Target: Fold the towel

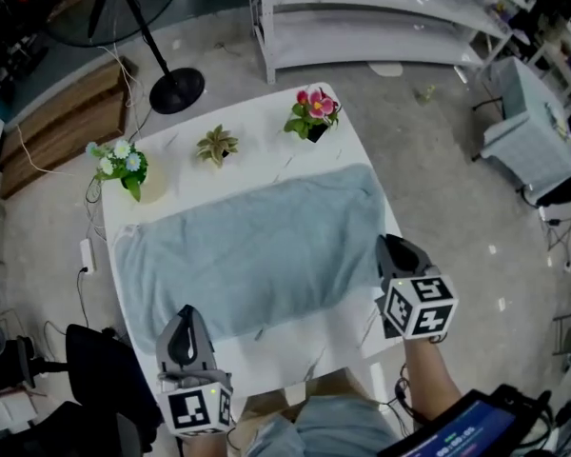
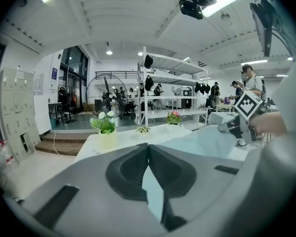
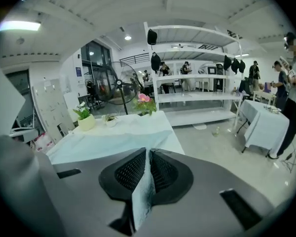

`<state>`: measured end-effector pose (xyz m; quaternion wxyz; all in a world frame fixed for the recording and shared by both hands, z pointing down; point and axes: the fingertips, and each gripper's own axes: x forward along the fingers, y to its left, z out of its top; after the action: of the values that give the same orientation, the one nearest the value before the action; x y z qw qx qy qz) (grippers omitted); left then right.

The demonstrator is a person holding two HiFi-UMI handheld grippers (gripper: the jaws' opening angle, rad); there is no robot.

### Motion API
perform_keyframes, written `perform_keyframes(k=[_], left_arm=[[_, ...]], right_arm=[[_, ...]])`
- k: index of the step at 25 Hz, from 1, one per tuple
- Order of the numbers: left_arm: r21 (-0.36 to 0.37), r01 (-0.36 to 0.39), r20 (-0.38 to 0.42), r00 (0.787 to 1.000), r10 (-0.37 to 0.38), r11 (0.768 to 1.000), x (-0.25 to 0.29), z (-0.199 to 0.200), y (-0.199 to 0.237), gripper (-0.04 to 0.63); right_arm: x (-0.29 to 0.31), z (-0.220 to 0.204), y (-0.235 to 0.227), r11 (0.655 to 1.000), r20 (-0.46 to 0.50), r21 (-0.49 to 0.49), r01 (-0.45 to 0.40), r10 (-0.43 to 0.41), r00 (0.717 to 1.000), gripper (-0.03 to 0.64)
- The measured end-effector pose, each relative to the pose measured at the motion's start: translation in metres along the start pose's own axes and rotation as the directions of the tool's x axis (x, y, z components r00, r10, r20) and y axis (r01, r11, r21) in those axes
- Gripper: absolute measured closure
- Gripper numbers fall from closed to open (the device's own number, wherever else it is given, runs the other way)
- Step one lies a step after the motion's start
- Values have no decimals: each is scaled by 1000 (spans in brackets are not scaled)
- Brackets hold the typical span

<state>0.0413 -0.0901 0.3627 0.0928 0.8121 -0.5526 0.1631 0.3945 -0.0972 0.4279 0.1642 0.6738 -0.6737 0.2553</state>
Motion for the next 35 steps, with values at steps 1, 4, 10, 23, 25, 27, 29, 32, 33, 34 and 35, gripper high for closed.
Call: perform_keyframes(k=[1, 4, 10, 23, 25, 27, 29, 32, 33, 34, 35], left_arm=[[-11, -4, 5, 1000, 4, 1000, -5, -1, 6, 588], [-40, -10, 23, 1000, 11, 999, -21, 0, 23, 588], [-81, -51, 40, 998, 54, 995, -59, -7, 62, 588], [-172, -178, 55, 980, 190, 969, -127, -35, 137, 588], [-187, -196, 49, 977, 209, 963, -136, -40, 148, 588], [-200, -215, 47, 972, 228, 956, -145, -44, 160, 588], [-212, -234, 46, 967, 249, 949, -154, -49, 172, 588], [-226, -266, 51, 957, 284, 937, -168, -56, 192, 588], [-234, -280, 50, 953, 299, 931, -173, -59, 200, 588], [-244, -295, 45, 948, 314, 924, -179, -62, 209, 588], [-252, -309, 40, 943, 329, 917, -184, -65, 217, 588]], right_arm=[[-2, 6, 9, 1000, 10, -15, -4, 4, 1000, 575], [-7, 25, 39, 998, 37, -56, -18, 21, 999, 575], [-9, 48, 108, 989, 75, -134, -66, 76, 994, 575], [-1, 62, 238, 939, 79, -290, -185, 216, 973, 575], [1, 63, 257, 930, 77, -307, -201, 235, 969, 575], [3, 63, 277, 920, 74, -324, -219, 256, 964, 575], [5, 63, 297, 909, 70, -342, -238, 278, 958, 575], [8, 60, 328, 891, 61, -368, -266, 309, 949, 575], [10, 59, 339, 884, 58, -377, -276, 320, 946, 575], [11, 58, 350, 878, 54, -385, -286, 331, 942, 575], [12, 57, 361, 871, 50, -392, -297, 342, 938, 575]])
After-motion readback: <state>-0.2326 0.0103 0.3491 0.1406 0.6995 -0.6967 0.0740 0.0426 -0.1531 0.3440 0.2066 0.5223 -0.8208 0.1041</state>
